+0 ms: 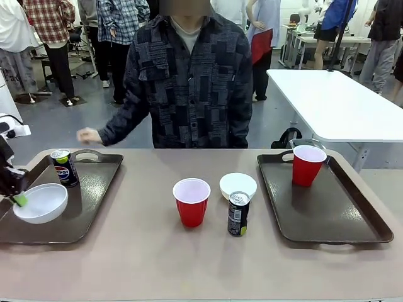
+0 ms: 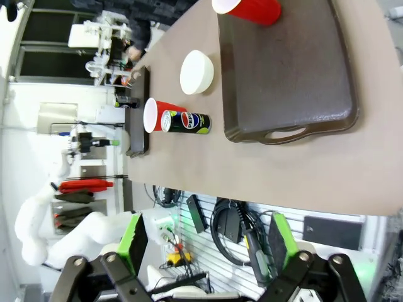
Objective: Prepare tableware on both trays.
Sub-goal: Pick up a Picnic Bowl from the table and place it on a Handle tray.
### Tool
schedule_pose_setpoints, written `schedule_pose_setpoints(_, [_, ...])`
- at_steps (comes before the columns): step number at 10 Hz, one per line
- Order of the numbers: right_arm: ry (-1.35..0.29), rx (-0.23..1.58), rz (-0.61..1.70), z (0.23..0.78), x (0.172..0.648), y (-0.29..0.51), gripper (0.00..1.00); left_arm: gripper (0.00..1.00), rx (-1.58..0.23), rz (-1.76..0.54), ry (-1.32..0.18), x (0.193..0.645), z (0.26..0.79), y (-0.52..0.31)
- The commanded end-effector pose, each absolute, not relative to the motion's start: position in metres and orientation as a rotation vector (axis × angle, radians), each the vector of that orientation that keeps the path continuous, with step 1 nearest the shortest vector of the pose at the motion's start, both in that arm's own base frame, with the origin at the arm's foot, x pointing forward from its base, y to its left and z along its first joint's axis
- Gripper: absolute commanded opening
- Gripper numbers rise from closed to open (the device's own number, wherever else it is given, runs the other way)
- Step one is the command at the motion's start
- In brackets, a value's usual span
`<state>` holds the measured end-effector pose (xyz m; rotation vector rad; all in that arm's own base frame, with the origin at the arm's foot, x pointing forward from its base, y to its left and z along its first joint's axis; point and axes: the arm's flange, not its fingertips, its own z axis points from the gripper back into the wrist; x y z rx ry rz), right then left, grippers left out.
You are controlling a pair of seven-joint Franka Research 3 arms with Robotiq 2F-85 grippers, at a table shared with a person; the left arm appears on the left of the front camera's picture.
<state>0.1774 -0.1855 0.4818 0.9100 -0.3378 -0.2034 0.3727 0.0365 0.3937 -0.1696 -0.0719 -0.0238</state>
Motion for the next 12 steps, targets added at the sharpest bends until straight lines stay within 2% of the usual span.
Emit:
schedule_pose_setpoints(1, [-0.355, 0.932, -0.189, 0.482, 0.178, -0.186, 1.0, 0.01, -0.193, 0.038, -0.121, 0.401, 0.373, 0.037])
schedule_pose_setpoints(4, [-0.355, 0.932, -0.189, 0.482, 0.178, -0.186, 1.0, 0.01, -0.167, 0.057, -0.117, 0.422, 0.36, 0.039])
schedule_pose_setpoints(5, [-0.355, 0.932, -0.189, 0.482, 0.178, -0.186, 1.0, 0.59, -0.166, 0.057, -0.109, 0.42, 0.361, 0.039])
schedule_pose_setpoints(6, [-0.355, 0.932, -0.189, 0.482, 0.178, -0.186, 1.0, 0.64, -0.152, 0.055, -0.098, 0.42, 0.361, 0.039])
schedule_pose_setpoints(7, [-0.355, 0.932, -0.189, 0.482, 0.178, -0.186, 1.0, 1.0, -0.141, 0.053, -0.085, 0.42, 0.363, 0.04])
schedule_pose_setpoints(9, [-0.355, 0.932, -0.189, 0.482, 0.178, -0.186, 1.0, 1.0, -0.129, 0.049, -0.069, 0.419, 0.362, 0.039])
schedule_pose_setpoints(10, [-0.355, 0.932, -0.189, 0.482, 0.178, -0.186, 1.0, 0.86, -0.12, 0.045, -0.059, 0.417, 0.364, 0.039])
schedule_pose_setpoints(11, [-0.355, 0.932, -0.189, 0.482, 0.178, -0.186, 1.0, 0.56, -0.11, 0.049, -0.052, 0.414, 0.368, 0.039])
schedule_pose_setpoints(12, [-0.355, 0.932, -0.189, 0.482, 0.178, -0.186, 1.0, 1.0, -0.105, 0.044, -0.054, 0.41, 0.373, 0.037])
